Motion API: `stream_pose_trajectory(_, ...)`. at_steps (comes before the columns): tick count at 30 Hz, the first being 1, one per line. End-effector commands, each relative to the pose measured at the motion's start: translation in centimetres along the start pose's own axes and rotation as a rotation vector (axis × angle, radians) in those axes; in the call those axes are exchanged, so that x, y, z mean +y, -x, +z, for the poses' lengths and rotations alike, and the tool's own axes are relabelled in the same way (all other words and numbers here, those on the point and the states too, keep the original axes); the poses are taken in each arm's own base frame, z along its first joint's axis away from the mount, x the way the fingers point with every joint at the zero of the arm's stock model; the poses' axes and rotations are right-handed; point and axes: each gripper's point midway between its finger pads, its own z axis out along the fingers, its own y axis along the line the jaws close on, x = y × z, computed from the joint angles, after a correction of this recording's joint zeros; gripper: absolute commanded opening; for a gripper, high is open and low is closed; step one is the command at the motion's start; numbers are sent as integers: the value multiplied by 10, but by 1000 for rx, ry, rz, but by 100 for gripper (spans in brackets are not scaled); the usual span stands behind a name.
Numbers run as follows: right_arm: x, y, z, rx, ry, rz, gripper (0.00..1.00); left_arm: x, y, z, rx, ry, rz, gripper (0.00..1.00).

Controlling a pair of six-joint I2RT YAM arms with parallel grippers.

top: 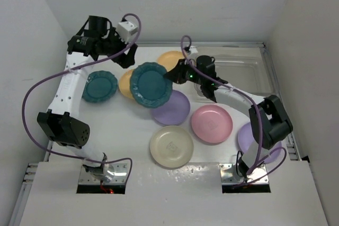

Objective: Place the plates into the plastic bin on the countertop

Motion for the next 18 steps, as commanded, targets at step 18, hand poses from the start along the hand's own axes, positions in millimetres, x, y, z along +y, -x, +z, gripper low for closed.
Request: stream_pose_trajectory(18,-173,177,-243,-983,-506,435,0,92,-56,-32,-39,255,-280,86)
